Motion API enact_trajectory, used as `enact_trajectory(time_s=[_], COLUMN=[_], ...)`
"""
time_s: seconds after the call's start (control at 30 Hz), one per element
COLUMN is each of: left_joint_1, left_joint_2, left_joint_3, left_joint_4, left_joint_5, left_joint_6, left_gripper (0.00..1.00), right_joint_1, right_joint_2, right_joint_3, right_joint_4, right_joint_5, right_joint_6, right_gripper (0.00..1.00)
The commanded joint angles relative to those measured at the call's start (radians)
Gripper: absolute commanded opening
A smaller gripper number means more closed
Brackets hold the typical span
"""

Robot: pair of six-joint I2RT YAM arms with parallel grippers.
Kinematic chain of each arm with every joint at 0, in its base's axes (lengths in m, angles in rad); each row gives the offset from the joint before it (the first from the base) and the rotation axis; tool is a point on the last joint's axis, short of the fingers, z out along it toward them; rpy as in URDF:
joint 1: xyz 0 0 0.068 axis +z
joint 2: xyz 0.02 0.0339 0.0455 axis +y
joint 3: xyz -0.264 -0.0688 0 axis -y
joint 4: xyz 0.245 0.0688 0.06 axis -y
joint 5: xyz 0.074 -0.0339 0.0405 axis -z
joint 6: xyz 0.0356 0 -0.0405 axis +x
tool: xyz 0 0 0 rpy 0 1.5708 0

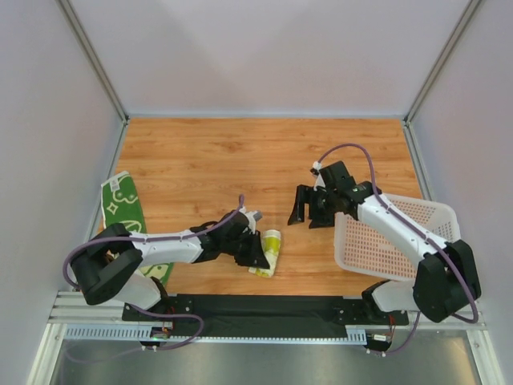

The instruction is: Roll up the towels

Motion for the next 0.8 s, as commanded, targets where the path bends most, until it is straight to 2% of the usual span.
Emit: enact_trajectory(time_s=[0.0,0.07,0.1,0.17,0.47,0.6,0.77], left_joint_1=[0.061,0.100,0.111,0.131,0.145,0.177,0.203], left_joint_2=[-0.039,-0.034,-0.031,-0.018,0.016,0.073,0.200], left_joint_3=[-0.093,-0.157,-0.179,-0.223,-0.269,-0.343,-0.418], left_joint_4=[0.211,0.358,0.359,0.470,0.606,0.850,1.061], left_joint_5=[0.147,0.190,0.202,0.225,0.242,0.271,0.286], left_joint_6=[-0.137,-0.187,-0.201,-0.226,-0.270,-0.362,-0.454], left_gripper=[0.02,0.02,0.02,0.02,0.02,0.02,0.02], right_joint_1=[0.002,0.010,0.016,0.036,0.155,0.188,0.199], right_joint_2=[-0.085,-0.127,-0.137,-0.148,-0.067,-0.003,0.037], right_joint_3=[-0.068,-0.117,-0.131,-0.176,-0.263,-0.262,-0.268], right_joint_4=[0.106,0.147,0.163,0.213,0.381,0.437,0.468], right_joint_5=[-0.110,-0.142,-0.151,-0.174,-0.162,-0.142,-0.110], right_joint_6=[0.023,0.032,0.035,0.052,0.127,0.150,0.151], right_gripper=[0.78,0.78,0.78,0.78,0.78,0.78,0.78])
